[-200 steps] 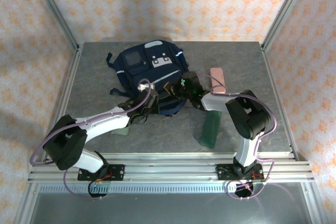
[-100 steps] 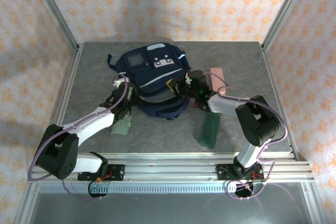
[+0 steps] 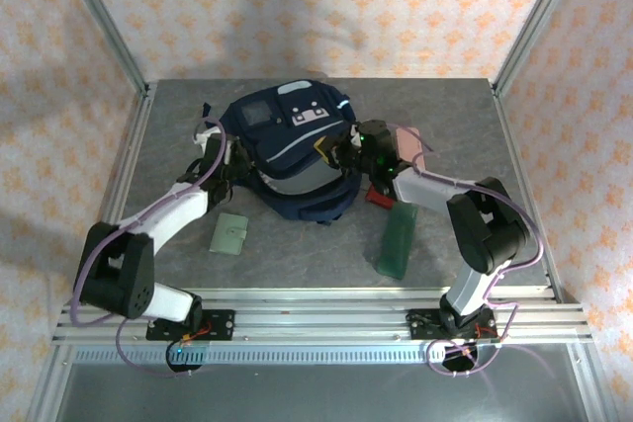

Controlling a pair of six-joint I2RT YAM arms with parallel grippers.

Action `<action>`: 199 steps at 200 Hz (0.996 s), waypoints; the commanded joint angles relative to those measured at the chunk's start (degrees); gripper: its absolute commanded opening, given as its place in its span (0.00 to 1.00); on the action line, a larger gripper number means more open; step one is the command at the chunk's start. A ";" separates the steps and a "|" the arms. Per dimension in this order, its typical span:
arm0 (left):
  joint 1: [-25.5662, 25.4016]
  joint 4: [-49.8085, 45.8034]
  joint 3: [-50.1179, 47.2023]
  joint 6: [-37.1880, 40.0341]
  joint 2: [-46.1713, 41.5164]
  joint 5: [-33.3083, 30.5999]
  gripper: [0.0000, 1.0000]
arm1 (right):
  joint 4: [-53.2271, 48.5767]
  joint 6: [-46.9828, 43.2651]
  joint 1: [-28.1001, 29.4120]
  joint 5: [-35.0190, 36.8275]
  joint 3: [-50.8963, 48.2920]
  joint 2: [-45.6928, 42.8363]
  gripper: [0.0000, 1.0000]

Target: Pack books, pencil case, and school supplies into a backpack

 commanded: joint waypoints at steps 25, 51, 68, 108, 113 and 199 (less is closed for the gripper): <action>-9.08 3.76 -4.66 10.61 -12.88 5.66 0.73 | -0.51 -4.36 -0.73 -0.52 6.50 2.36 0.05; -13.15 4.76 -4.95 15.34 -13.30 9.24 0.76 | -1.24 -5.15 -0.73 -0.61 7.83 2.42 0.13; -16.55 5.49 -4.41 19.19 -11.88 8.10 0.76 | -1.32 -5.29 -0.73 -0.79 8.08 2.08 0.17; -21.79 5.64 -1.42 26.68 -5.44 1.61 0.77 | -1.43 -6.05 -0.73 -1.14 8.20 0.80 0.25; -22.19 5.70 -0.91 27.53 -4.49 0.34 0.77 | -1.54 -6.08 -0.73 -1.20 8.32 0.70 0.25; -22.17 10.33 7.09 35.97 9.37 -18.56 0.38 | -0.54 -5.99 -0.73 -1.90 5.94 -2.39 0.25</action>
